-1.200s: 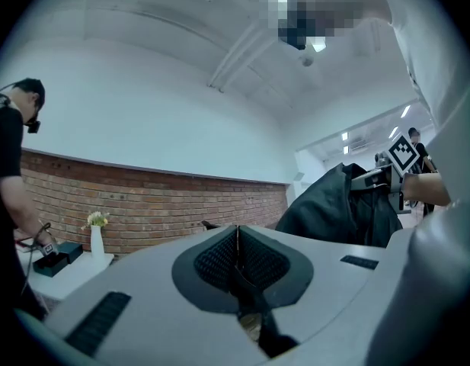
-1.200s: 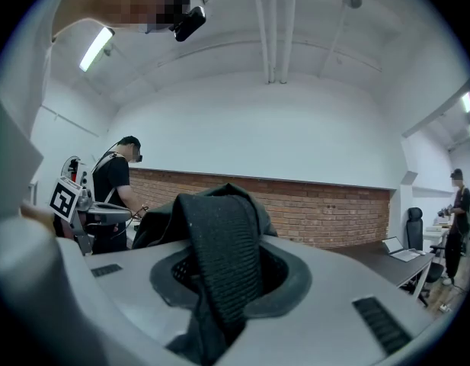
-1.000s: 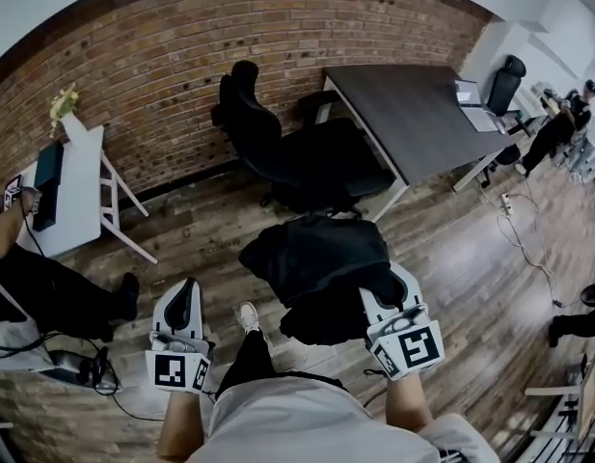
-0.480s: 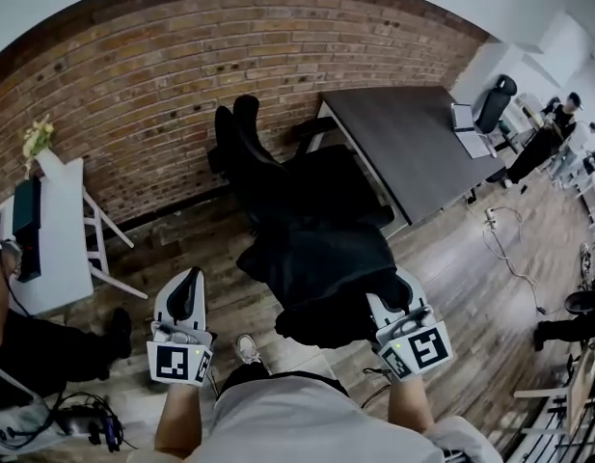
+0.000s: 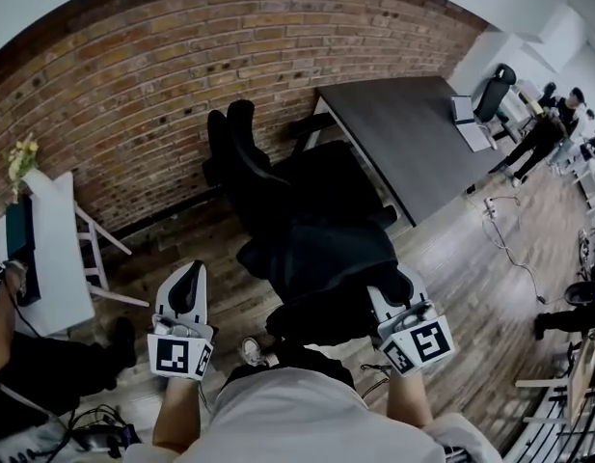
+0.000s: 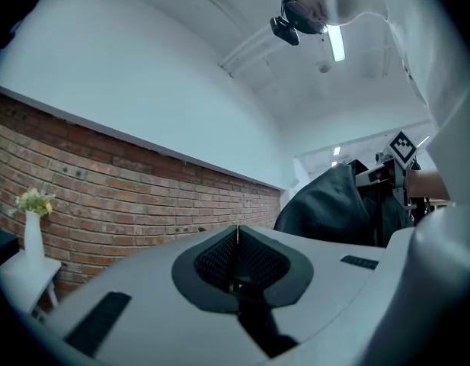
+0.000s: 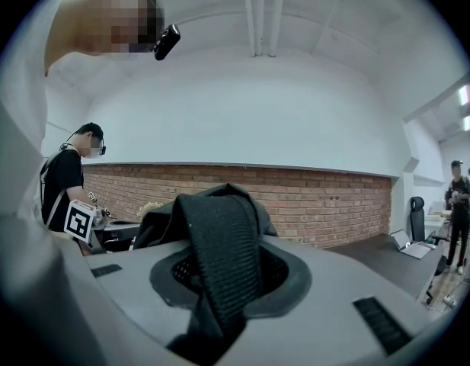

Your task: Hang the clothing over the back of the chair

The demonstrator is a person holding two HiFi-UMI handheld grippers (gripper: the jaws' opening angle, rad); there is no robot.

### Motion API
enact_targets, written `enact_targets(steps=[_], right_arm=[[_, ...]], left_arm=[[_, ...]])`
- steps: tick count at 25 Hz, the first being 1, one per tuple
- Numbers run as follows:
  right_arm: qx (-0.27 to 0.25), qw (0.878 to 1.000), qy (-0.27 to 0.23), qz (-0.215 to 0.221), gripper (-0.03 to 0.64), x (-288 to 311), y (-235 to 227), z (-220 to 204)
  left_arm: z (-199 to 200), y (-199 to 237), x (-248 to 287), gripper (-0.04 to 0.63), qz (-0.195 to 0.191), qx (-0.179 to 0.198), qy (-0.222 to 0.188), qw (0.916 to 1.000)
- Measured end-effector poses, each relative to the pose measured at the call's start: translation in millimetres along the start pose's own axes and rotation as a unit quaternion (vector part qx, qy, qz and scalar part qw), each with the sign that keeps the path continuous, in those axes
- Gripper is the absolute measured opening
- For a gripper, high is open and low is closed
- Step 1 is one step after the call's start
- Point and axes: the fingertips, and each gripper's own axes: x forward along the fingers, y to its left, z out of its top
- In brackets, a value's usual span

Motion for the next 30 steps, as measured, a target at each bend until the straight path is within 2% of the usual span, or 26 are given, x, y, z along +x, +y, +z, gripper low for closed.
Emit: enact_targets(steps=[7, 12, 18, 25, 30], right_arm=[[0.001, 1.000, -0.016, 0.022, 0.112, 39, -34, 2], [0.005, 0.999, -0.029, 0.045, 0.112, 70, -59, 3], [0.012, 0.997, -0.030, 0.066, 0.112, 101, -76, 4], [0.027, 0.999, -0.017, 0.045, 0.112, 114, -102, 0], [-0.001, 1.000, -0.024, 0.018, 0.112, 120, -126, 15]], left_arm=[[7, 9, 37, 0.026, 0.024, 0.017, 0.000, 0.9996], [23, 12, 60, 0.026, 0.045, 0.047, -0.007, 0.9979], [20, 19, 75, 0.026, 0.069, 0.041, 0.005, 0.9967], [24, 25, 92, 0.026, 0.069, 0.045, 0.003, 0.9966], [22, 27, 94, 0.026, 0.070, 0.040, 0.005, 0.9967]])
